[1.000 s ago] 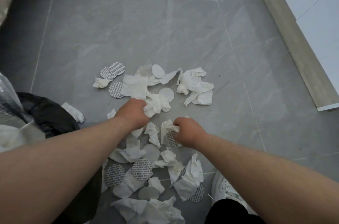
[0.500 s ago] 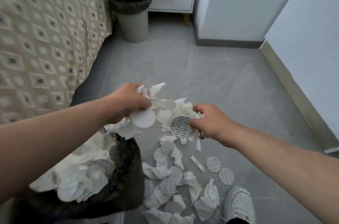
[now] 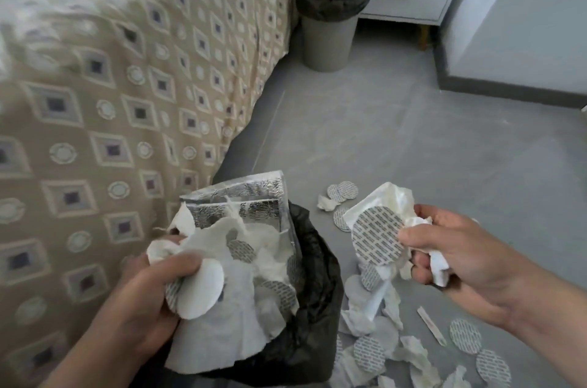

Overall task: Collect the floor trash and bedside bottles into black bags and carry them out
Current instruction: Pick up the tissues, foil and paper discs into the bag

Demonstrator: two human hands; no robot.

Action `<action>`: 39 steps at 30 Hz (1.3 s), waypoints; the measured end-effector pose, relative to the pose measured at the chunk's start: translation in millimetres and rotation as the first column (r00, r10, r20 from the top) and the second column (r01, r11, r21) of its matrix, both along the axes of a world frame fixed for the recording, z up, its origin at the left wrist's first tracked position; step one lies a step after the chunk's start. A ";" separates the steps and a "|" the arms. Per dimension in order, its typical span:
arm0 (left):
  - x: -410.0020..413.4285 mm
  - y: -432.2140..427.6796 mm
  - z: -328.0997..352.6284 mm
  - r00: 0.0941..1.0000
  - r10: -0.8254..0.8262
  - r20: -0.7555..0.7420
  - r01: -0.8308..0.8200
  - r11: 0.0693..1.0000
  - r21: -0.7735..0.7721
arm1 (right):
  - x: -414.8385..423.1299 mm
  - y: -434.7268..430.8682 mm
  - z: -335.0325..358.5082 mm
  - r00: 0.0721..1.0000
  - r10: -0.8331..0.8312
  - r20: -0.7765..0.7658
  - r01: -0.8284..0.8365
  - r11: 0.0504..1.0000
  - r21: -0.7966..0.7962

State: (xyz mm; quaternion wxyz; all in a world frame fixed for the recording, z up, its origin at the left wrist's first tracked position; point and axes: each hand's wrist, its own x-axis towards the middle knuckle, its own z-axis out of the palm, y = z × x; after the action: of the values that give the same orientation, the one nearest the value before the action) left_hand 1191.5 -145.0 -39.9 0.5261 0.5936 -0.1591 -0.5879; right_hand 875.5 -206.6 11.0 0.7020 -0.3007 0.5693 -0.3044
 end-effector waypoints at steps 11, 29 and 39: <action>-23.9 -26.1 -44.7 0.825 -0.211 0.524 0.160 0.977 0.141 | 20.7 -22.1 0.2 0.997 -0.031 0.072 0.031 1.000 -0.001; -1.8 9.6 -65.7 -0.287 -0.493 0.821 0.580 0.593 0.559 | 83.3 -13.4 -17.1 0.971 0.059 0.232 -0.098 0.982 0.160; -2.3 -3.5 -60.0 -0.346 -0.583 0.735 0.591 0.473 0.654 | 132.7 -21.3 -16.7 0.943 0.093 0.320 -0.156 0.972 0.175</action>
State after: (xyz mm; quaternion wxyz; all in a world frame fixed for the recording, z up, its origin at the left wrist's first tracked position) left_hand 1189.2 -148.5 -99.9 -0.1010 0.6323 -0.7342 -0.2258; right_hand 1008.2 -227.9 -5.8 0.8268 -0.2135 0.4594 -0.2443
